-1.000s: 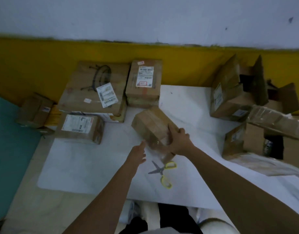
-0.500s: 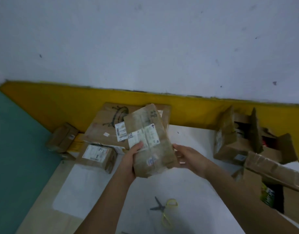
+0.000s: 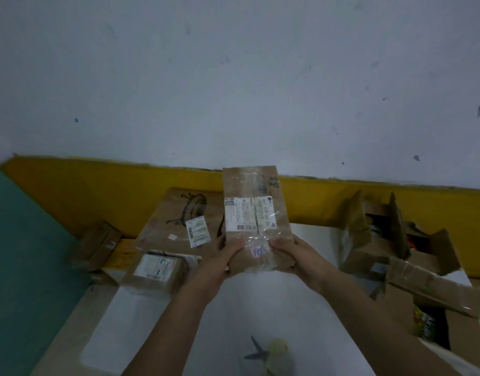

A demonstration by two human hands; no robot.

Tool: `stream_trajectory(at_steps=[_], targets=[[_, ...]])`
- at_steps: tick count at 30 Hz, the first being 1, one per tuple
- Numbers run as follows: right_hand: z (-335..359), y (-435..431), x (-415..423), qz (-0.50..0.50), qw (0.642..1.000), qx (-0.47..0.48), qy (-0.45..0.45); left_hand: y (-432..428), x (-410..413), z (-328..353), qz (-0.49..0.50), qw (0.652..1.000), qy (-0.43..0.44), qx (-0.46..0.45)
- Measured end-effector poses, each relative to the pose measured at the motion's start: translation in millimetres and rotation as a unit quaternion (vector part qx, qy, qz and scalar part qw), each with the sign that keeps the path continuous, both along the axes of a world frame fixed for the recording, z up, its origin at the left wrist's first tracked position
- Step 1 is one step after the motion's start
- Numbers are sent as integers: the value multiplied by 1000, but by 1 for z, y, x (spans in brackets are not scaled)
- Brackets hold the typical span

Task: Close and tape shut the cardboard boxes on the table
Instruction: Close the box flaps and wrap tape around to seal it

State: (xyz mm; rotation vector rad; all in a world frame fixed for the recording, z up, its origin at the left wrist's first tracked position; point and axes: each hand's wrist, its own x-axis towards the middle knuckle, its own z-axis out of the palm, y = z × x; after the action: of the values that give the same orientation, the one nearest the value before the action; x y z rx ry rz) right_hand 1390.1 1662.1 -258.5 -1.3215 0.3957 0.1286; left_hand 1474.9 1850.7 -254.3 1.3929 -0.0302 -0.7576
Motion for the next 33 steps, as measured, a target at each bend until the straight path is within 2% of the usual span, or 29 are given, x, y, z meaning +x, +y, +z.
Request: stream_trajectory(at_steps=[3,8,11,14,17,22,26,33], targets=[[-21,8,-4,13,999,10,43,7,-13,-20,42,999,25,19],[-79,42,-13,-7,987,18,160,44,-31,-76,48,985,164,31],[-115,71,-20,-17,977,32,211,70,-41,-105,67,974,215,39],[-148,101,-25,4,966,39,257,92,-45,-124,115,969,199,87],[-169,118,-25,23,954,12,298,108,-40,-141,107,973,152,136],[-190,115,-6,24,952,45,302,110,-12,-169,80,972,140,172],[-209,111,12,9,954,3,300,101,9,-189,36,957,184,222],[-207,107,41,-17,971,-36,235,91,19,-211,60,965,159,200]])
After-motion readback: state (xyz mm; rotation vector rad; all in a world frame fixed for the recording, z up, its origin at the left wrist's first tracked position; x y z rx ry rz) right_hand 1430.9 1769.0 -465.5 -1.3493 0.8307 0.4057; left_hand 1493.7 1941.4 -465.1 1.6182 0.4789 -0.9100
